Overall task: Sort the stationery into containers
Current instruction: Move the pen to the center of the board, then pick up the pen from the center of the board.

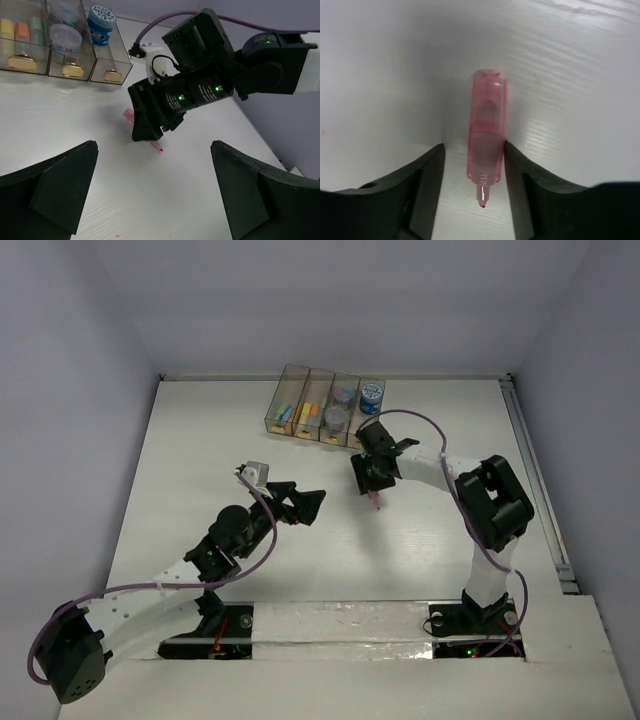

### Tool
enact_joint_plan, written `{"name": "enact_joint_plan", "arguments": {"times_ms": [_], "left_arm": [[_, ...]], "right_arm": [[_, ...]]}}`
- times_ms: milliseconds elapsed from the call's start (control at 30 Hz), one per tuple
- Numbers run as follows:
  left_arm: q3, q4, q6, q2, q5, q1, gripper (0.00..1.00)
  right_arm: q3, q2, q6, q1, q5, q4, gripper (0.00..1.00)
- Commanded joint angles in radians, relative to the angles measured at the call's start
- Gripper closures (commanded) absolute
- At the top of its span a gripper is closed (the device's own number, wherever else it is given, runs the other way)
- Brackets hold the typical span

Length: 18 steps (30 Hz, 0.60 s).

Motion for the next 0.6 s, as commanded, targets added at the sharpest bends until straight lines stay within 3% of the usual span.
{"name": "enact_joint_plan", "arguments": {"times_ms": [0,67,200,567], "left_arm": [[0.005,0.026,-0.007,-0.03,-0.041,0.002,0.06],[0.005,0.023,-0.015,-0.038,-0.047,0.002,0.06],[0.013,0.015,-0.015,-0.032,-0.055,0.002,0.06],[0.031,0.018,-0.01,0.019,-0.058,0.002,0.06]], "right_arm": [[-0.003,-0.04,-0.046,0.025,-0.021,-0.013,0.41],[-0.048,-0.079,-0.05,0.025,-0.024,0.025,0.32],[-0.152,-0.179,-0.04,0.025,-0.048,0.098,0.3],[-0.361,-0.271,0.047,0.025,-0.188,0.268,0.44]]}}
